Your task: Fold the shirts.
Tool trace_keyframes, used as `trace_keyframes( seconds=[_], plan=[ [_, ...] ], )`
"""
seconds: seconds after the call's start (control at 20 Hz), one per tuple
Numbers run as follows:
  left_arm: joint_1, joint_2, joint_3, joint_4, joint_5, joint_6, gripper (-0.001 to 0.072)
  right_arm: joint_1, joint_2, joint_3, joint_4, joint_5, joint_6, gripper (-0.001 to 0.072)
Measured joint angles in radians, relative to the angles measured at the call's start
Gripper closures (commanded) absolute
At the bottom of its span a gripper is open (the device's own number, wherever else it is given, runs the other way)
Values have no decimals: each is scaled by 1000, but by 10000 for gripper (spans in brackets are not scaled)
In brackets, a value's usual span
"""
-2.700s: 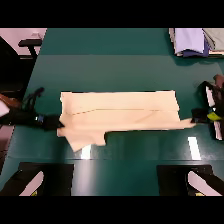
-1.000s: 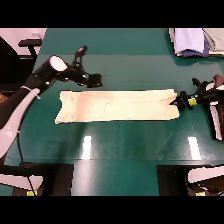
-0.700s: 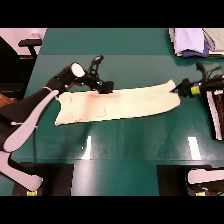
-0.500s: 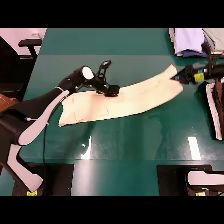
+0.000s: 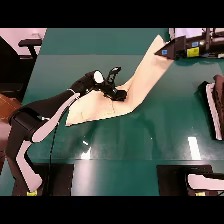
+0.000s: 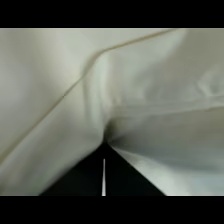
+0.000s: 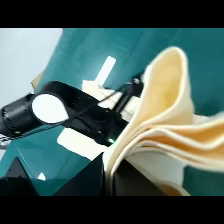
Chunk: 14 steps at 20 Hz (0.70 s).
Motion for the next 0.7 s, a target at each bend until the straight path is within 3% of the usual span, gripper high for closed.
trace_keyframes(
  seconds=[0.2, 0.45, 0.5, 0.6, 0.65, 0.7],
  plan=[
    [47, 10, 81, 29, -73, 0, 685, 91, -19, 51, 10, -37, 3, 694],
    [221, 147, 226, 144, -241, 1, 685, 300, -124, 136, 15, -100, 3, 692],
    [264, 190, 244, 175, -267, 1, 685, 359, -159, 160, 16, -122, 3, 654],
    [357, 290, 267, 240, -307, 1, 685, 477, -241, 214, 16, -177, 2, 290],
    [406, 341, 274, 274, -319, 1, 684, 532, -283, 245, 18, -205, -8, 150],
    [448, 387, 279, 299, -329, 1, 684, 587, -327, 274, 18, -230, -22, 140]
  ],
)
